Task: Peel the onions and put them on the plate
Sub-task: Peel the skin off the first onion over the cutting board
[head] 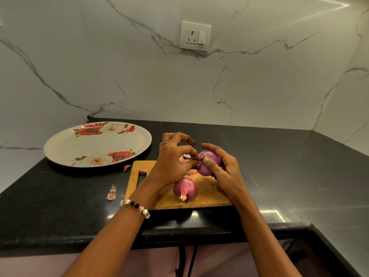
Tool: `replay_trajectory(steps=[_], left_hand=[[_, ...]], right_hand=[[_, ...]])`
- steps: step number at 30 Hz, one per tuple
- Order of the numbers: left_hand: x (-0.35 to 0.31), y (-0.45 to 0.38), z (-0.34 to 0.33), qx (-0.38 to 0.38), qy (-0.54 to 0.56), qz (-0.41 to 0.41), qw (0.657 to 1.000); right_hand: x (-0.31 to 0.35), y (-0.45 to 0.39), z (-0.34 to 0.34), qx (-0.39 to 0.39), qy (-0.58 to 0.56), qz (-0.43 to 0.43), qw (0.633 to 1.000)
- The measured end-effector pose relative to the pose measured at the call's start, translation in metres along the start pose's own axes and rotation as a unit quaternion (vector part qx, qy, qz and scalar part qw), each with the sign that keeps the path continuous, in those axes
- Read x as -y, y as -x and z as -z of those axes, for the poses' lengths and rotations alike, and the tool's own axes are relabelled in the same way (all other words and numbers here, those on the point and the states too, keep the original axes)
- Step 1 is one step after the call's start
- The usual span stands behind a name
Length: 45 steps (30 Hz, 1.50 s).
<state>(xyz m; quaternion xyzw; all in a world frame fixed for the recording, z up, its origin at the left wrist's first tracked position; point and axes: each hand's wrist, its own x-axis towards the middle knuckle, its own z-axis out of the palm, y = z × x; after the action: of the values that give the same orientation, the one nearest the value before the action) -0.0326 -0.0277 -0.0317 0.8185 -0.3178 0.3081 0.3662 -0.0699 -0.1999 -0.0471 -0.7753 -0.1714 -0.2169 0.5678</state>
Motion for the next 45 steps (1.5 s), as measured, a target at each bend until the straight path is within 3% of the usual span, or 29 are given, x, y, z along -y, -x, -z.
replay_trajectory(steps=[9,20,32,45], left_hand=[[0.0008,-0.0010,0.0015,0.057,-0.038,0.025,0.997],[-0.0032,-0.0024,0.0026,0.019,0.016,0.035,0.999],[-0.0021,-0.0041,0.0034,0.090,-0.011,0.044,0.995],[-0.0033,-0.0049,0.0074,0.149,0.010,0.064,0.987]], right_hand=[[-0.0034,-0.0012,-0.0008,0.006,0.000,-0.006,1.000],[-0.0047,-0.0036,-0.0009,-0.015,-0.028,-0.028,0.999],[-0.0085,-0.0030,-0.0002,0.004,0.011,-0.013,1.000],[-0.0002,-0.0024,0.0004,0.007,-0.060,-0.070,0.996]])
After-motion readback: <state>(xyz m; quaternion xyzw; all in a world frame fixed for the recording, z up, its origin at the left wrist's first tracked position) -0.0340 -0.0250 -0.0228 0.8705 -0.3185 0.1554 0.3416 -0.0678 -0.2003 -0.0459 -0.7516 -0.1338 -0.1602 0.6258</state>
